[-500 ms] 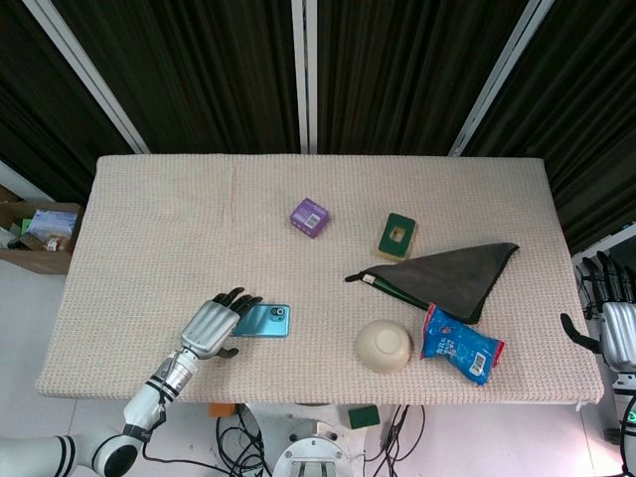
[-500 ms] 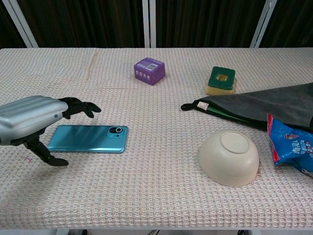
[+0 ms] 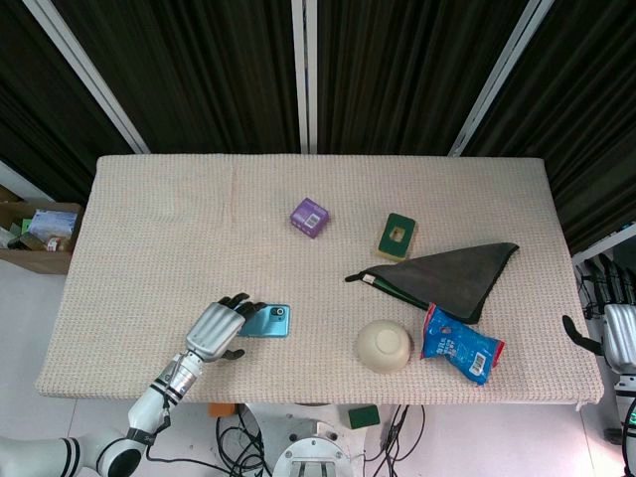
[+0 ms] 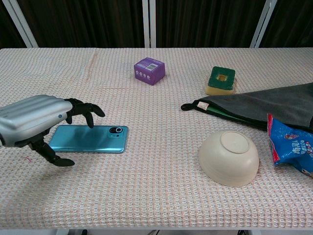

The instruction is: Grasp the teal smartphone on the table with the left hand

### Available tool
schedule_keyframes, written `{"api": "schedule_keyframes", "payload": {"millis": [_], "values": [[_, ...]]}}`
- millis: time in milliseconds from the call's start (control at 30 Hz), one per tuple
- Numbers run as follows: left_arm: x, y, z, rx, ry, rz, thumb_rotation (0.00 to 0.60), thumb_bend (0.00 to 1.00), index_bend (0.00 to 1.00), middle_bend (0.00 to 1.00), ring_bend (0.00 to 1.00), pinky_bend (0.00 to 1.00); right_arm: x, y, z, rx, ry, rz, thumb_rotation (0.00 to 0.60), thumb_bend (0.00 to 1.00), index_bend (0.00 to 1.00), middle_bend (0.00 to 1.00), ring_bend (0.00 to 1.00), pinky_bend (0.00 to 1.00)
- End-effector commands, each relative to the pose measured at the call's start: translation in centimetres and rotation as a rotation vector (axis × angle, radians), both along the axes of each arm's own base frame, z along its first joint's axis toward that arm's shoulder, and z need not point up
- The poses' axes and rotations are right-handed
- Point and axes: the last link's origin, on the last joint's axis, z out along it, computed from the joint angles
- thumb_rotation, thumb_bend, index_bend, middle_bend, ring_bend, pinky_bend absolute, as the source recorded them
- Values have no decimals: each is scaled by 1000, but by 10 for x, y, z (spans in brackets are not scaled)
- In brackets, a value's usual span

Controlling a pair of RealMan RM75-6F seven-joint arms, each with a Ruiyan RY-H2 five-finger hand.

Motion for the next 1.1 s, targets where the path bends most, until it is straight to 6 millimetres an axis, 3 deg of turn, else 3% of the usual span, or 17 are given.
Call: {"api": "schedule_keyframes", "payload": {"millis": [33,800,933,1100], "values": [[-1,2,-4,-3,18,1,600,91,195,321,178,363,-1,1,-1,2,-1,-3,600,298,0,0,0,0],[-9,14,-13,2,78,11,600,227,196,313,182,362,-3,0,-9,36,4,-17,600,299,0,0,0,0],[-8,16,-14,13,58,11,600,309,232,338,206,374,-4,0,-9,42,5,-17,600,300,0,0,0,0],[-8,19,-18,26,26,27,600,550,335,390,255,411,-6,1,-9,42,4,-23,600,301,0,0,0,0]]}}
